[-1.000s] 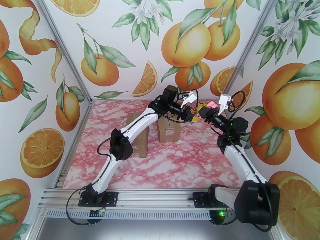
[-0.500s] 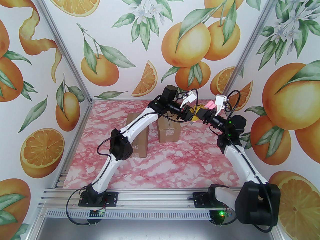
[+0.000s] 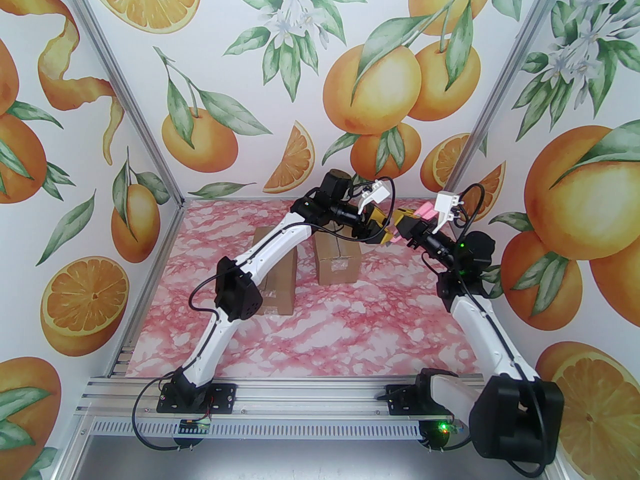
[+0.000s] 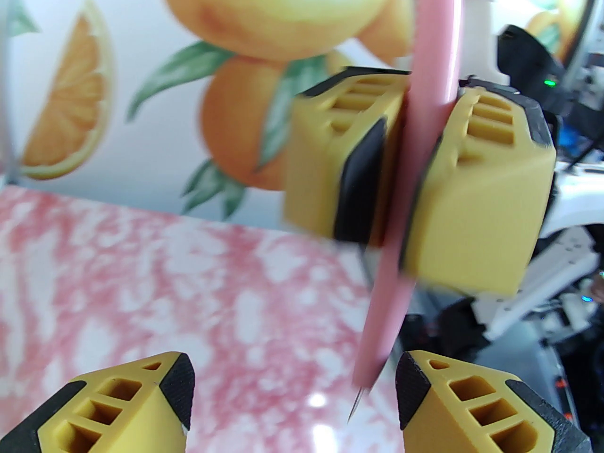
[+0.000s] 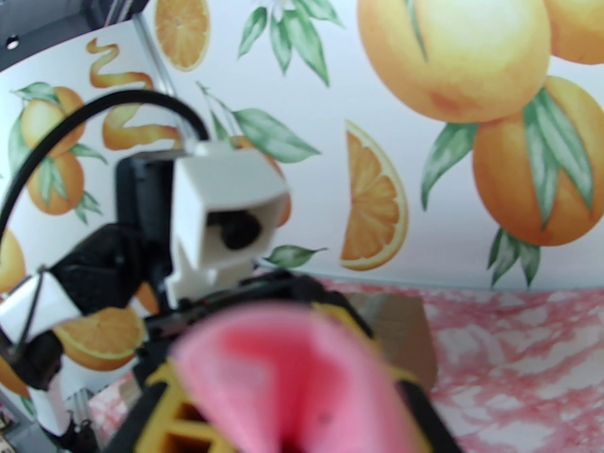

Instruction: Unpack the express box

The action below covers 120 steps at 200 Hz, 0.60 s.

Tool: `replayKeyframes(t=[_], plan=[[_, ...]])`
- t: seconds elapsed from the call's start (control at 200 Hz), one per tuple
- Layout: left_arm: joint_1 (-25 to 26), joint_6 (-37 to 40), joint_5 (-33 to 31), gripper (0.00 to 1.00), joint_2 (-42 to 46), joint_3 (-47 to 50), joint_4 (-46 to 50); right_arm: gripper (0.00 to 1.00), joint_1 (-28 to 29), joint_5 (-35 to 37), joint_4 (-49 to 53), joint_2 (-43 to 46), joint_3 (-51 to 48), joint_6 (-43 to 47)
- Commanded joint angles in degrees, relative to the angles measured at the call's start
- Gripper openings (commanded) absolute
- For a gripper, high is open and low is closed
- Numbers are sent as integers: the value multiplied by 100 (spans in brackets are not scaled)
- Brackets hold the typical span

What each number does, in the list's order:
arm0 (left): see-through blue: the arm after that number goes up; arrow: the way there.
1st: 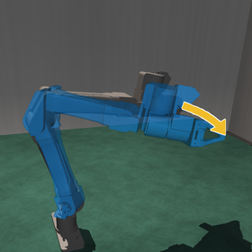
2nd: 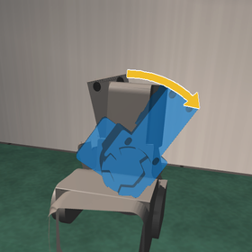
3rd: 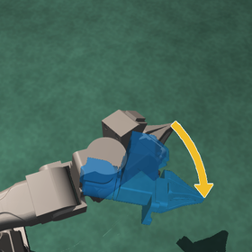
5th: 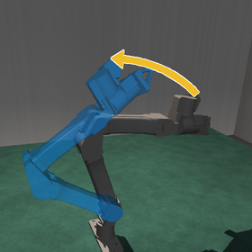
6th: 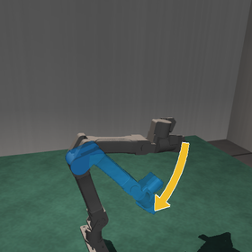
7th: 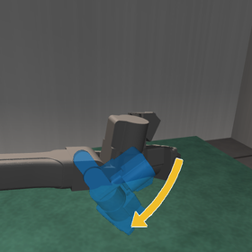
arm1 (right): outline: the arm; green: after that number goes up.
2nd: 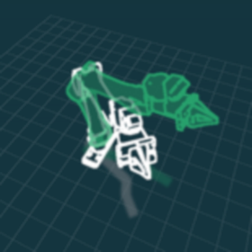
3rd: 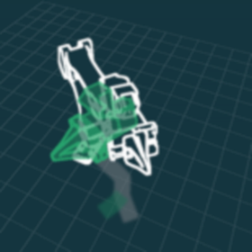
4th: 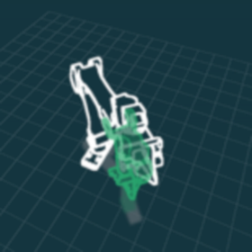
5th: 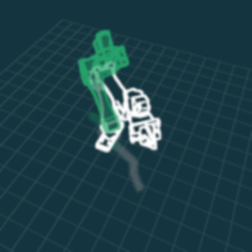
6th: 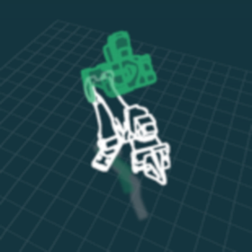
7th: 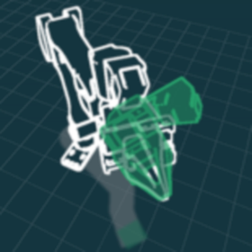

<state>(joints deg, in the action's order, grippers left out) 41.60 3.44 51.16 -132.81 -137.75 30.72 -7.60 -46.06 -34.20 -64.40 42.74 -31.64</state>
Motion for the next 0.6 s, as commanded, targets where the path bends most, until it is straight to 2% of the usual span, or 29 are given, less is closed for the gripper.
replayKeyframes(t=[0.0, 0.08, 0.175, 0.265, 0.415, 0.595], plan=[[-221, 136, -1140, 78, 851, 633, -337, 0, 15, 1028, 587, 56, -84, 450], [-426, -23, -1754, 78, 1209, 1057, -479, 0, 226, 1534, 1126, 34, 68, 773], [-711, -177, -2715, 79, 1727, 1643, -478, 0, 794, 2264, 1956, -44, 436, 1372], [-1129, -551, -3306, 79, 2295, 2393, -436, 0, 1177, 2568, 2038, -219, 651, 1230], [-1897, -900, -3678, 79, 3578, 4232, -594, 0, 1964, 3436, 2555, -321, 1204, 1302], [-2492, -977, -3992, 80, 4816, 6019, -394, 0, 2878, 3989, 3604, -930, 2221, 1482]])
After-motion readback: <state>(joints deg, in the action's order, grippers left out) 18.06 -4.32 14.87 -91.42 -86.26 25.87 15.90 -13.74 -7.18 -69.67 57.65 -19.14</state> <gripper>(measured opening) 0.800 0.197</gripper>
